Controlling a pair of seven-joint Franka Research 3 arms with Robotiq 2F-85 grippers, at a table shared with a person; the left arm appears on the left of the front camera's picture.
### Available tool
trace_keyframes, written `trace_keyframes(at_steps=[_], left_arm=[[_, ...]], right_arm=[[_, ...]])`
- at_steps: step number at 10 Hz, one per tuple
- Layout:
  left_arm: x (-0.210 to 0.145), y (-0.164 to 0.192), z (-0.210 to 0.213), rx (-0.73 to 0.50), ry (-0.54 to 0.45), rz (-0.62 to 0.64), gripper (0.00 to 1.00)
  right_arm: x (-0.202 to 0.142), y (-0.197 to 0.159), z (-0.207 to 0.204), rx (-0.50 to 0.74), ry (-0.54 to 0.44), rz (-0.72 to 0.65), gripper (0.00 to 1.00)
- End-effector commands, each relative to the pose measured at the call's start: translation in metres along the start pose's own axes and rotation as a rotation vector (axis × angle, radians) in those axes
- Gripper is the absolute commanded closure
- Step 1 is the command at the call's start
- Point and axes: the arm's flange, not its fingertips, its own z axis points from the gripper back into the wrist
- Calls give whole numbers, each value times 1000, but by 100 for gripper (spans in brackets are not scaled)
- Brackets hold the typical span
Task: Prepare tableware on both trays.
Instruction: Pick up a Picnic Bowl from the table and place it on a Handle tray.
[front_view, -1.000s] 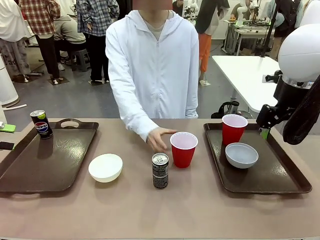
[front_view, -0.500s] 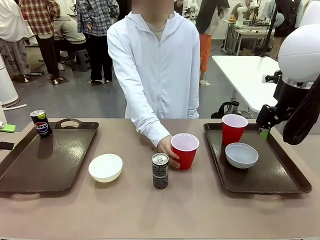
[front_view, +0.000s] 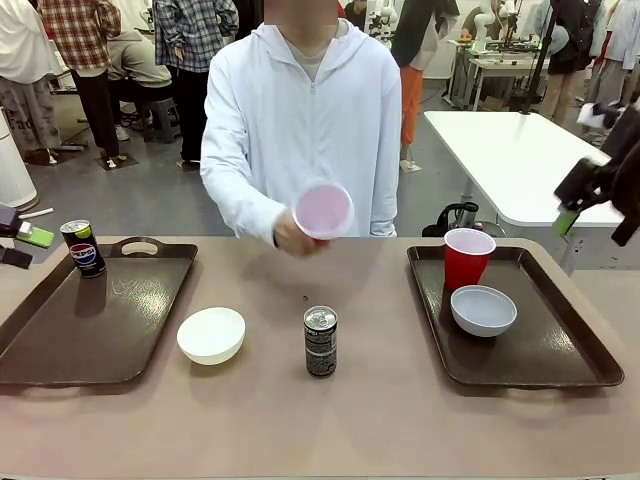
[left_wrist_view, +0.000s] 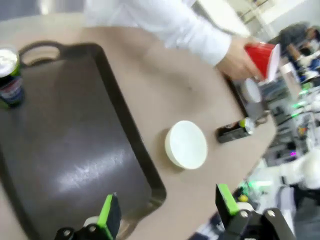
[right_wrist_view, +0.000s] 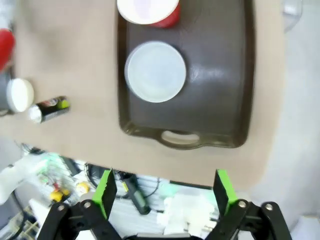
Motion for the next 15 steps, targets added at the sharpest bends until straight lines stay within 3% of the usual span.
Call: trace_keyframes(at_steps=[1, 5, 9, 10, 11, 12, 14, 15], left_arm=[[-38, -64, -31, 201, 72, -78, 0], [-25, -123, -101, 364, 160, -136, 0], [-14, -155, -161, 484, 316, -92, 0], [-14, -162, -169, 527, 294, -112, 0], [-18, -167, -156, 485, 291, -120, 0], [-14, -162, -168, 450, 309, -107, 0], [-16, -167, -170, 463, 308, -120, 0], [-45, -150, -128, 472, 383, -145, 0]], right_arm=[[24, -43, 35, 270, 115, 86, 0], [60, -128, 22, 565, 194, 65, 0], [57, -180, -23, 690, 239, 84, 0], [53, -187, -31, 679, 224, 105, 0], [47, -179, -34, 595, 167, 85, 0], [48, -183, -34, 656, 246, 71, 0], [48, -183, -34, 656, 246, 71, 0], [48, -183, -34, 656, 246, 71, 0]])
